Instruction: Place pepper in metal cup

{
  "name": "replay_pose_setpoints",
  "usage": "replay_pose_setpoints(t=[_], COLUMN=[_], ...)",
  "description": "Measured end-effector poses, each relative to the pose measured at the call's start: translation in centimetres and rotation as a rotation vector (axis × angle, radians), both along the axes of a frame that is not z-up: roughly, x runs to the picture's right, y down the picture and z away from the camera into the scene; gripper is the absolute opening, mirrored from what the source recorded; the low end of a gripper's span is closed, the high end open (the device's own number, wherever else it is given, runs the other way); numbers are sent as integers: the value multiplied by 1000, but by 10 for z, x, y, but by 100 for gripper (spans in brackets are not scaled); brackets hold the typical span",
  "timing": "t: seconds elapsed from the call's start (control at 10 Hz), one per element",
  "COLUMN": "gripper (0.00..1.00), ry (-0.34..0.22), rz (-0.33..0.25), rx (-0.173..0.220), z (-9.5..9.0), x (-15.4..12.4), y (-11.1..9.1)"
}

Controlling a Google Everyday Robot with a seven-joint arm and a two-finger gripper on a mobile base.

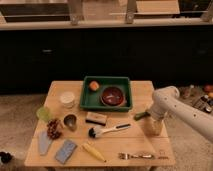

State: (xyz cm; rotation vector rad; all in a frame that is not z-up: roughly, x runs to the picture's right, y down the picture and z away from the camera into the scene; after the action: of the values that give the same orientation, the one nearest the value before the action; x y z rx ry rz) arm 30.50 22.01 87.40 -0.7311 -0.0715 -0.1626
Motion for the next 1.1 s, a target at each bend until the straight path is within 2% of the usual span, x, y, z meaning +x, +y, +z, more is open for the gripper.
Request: replay_pose_setpoints(t=[0.1, 0.2, 0.4, 0.8, 0.9, 1.1], gripper=[79, 73, 56, 14, 5, 0], ry=[10, 8, 5, -3, -4, -2], rz=[4, 7, 9, 7, -2, 5], rx=[0, 1, 5, 12, -7, -3], z=[1, 1, 1, -2, -6, -9], x=[-4, -6, -7, -13, -13, -11], y=[0, -1, -3, -12, -7, -9])
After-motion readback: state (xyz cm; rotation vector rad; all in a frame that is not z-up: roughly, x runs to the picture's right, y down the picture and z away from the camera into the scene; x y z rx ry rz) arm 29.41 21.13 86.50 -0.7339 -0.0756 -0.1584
